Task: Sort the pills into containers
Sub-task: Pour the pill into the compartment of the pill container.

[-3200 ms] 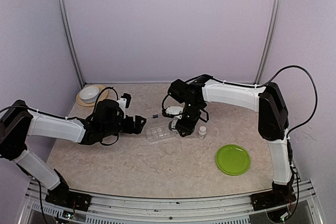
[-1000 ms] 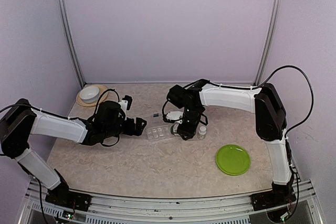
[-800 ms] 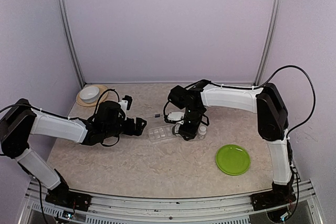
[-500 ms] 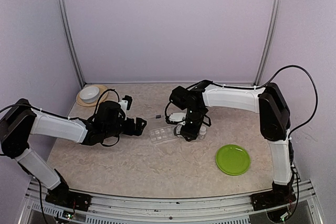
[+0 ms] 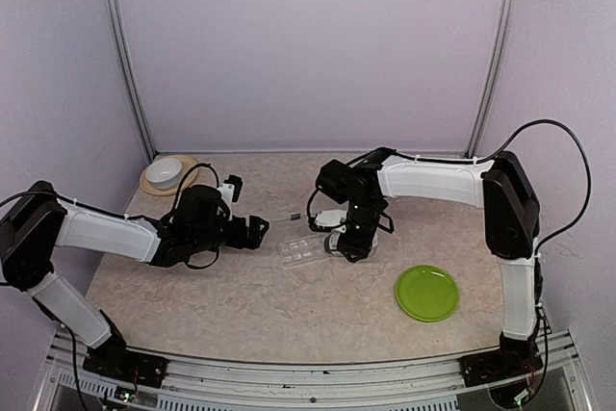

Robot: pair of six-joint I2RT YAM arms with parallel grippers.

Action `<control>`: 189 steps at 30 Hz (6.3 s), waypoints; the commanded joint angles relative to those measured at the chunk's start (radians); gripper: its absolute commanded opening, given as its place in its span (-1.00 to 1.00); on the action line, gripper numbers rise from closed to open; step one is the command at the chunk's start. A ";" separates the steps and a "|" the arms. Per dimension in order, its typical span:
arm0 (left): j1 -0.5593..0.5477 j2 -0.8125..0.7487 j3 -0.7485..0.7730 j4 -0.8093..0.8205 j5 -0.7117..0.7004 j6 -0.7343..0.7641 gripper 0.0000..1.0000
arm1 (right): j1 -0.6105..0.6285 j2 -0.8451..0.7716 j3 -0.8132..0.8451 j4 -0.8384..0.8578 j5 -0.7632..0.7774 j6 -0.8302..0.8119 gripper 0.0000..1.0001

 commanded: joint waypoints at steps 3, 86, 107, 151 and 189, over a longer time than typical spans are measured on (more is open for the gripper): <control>-0.001 0.005 0.003 0.018 0.004 -0.009 0.98 | 0.002 -0.037 -0.013 -0.012 0.004 -0.010 -1.00; -0.002 0.015 0.007 0.015 0.000 -0.008 0.97 | 0.007 -0.038 -0.092 -0.040 0.040 -0.027 -1.00; -0.002 0.017 0.007 0.016 0.001 -0.010 0.98 | 0.008 -0.105 -0.062 0.023 0.070 -0.059 -1.00; -0.006 0.019 0.009 0.016 0.004 -0.011 0.98 | 0.005 -0.067 -0.075 0.010 0.079 -0.042 -1.00; -0.008 0.013 0.009 0.012 0.003 -0.012 0.97 | 0.005 -0.080 -0.122 0.006 0.076 -0.041 -1.00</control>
